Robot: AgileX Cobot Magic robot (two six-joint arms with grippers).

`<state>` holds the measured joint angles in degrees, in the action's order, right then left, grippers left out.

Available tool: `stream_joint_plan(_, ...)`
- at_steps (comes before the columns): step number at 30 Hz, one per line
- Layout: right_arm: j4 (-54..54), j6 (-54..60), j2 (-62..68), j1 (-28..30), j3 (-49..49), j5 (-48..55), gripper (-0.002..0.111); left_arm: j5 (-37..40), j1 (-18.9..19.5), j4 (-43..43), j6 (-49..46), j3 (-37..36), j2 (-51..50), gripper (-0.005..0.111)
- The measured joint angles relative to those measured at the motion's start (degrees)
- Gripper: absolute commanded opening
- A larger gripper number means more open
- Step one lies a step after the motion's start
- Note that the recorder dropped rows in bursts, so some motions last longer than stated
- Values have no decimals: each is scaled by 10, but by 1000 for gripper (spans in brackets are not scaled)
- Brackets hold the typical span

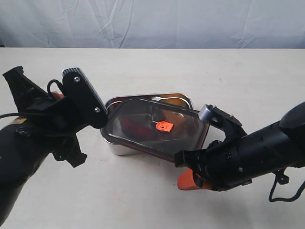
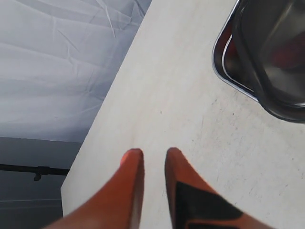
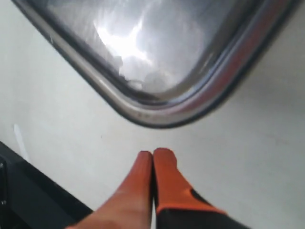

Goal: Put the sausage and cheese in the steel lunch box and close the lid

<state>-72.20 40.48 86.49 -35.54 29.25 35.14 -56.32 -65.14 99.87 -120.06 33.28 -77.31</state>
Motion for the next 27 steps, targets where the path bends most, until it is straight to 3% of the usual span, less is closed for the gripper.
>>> stream_joint_plan(9, 57, -71, -89, 0, -79, -57, -1, 0, 0, 0, 0, -15, 0, 18)
stream_joint_plan(20, -15, -122, -217, 0, -148, -308, -1, 15, 0, 0, 0, -15, 0, 18)
stream_joint_plan(27, -1, -106, -225, 40, -140, -279, -1, 19, 0, 0, 0, -15, 0, 18)
